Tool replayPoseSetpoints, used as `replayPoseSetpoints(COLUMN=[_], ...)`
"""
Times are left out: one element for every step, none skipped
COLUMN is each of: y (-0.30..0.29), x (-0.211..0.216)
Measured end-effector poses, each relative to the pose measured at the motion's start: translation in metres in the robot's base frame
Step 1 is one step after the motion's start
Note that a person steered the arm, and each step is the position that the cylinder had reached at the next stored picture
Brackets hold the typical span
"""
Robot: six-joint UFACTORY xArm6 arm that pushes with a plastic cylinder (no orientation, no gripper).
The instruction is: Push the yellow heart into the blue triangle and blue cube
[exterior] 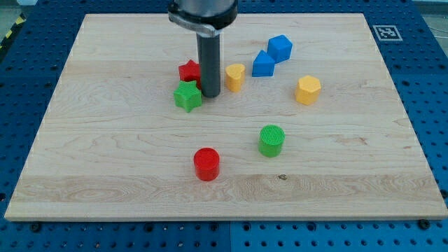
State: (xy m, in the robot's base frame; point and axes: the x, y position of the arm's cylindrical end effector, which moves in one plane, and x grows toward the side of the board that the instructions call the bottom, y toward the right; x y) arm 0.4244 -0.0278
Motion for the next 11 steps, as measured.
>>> replayPoseSetpoints(y=[0.000, 0.000, 0.000, 0.009, 0.021, 0.028, 0.028, 0.029, 0.036, 0.046, 0.054], x=[0.008, -0.005, -0.019, -0.020, -0.019, -0.020, -0.051, -0.069, -0.069, -0.069, -0.068])
